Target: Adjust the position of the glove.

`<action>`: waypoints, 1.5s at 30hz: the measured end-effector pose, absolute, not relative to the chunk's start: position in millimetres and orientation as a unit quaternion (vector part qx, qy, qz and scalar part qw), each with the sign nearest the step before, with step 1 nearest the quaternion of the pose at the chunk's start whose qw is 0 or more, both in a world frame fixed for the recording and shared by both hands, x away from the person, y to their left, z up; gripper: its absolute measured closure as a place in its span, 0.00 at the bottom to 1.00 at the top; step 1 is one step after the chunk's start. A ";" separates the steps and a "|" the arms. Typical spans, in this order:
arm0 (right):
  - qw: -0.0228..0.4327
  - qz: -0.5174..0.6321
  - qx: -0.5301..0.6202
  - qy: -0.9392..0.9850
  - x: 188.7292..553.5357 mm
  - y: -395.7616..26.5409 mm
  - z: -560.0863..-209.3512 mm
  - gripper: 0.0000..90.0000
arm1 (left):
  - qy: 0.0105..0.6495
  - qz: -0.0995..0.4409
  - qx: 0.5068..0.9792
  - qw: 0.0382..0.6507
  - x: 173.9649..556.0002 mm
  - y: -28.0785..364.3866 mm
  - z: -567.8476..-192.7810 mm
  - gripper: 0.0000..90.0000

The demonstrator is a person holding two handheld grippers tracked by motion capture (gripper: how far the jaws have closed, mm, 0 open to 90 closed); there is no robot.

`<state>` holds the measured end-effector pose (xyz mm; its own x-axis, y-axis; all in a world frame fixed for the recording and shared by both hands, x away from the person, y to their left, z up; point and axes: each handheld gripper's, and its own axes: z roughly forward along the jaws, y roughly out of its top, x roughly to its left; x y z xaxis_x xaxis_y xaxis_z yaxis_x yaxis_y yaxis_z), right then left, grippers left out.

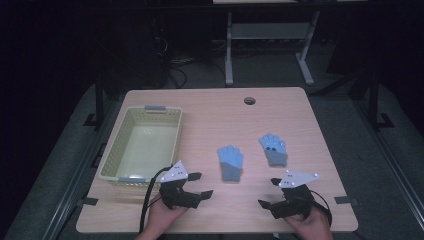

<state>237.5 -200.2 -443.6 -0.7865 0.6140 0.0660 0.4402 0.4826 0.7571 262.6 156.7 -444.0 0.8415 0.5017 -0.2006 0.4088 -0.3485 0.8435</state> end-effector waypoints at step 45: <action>0.069 0.304 0.359 0.880 365.3 -212.5 -376.8 0.26 | 0.268 0.056 0.813 0.514 260.1 163.5 -436.1 0.26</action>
